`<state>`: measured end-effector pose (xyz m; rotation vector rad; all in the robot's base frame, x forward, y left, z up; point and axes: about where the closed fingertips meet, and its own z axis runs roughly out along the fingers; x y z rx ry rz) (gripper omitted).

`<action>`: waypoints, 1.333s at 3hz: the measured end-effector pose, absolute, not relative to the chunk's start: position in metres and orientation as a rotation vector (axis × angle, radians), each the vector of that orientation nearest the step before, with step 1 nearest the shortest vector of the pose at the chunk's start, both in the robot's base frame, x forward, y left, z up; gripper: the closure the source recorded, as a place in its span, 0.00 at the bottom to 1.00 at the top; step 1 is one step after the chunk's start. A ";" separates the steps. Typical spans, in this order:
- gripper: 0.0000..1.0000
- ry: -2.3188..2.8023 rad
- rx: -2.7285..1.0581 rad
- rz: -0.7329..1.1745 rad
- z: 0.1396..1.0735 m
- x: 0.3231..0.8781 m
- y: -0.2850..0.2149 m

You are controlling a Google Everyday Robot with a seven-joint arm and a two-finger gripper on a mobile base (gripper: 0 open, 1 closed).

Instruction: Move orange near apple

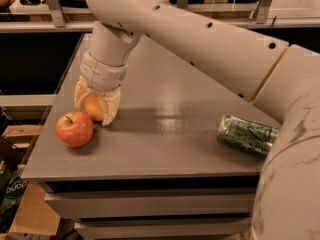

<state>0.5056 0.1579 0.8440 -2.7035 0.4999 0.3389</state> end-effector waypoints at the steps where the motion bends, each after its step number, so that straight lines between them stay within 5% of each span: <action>1: 0.37 0.500 -2.704 0.339 0.844 0.506 0.158; 2: 0.13 0.488 -2.707 0.353 0.843 0.506 0.159; 3: 0.00 0.459 -2.714 0.381 0.843 0.507 0.160; 4: 0.00 0.462 -2.719 0.376 0.846 0.511 0.154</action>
Offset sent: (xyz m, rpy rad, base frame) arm 0.0006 0.0007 0.0004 -0.0024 0.0169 0.0215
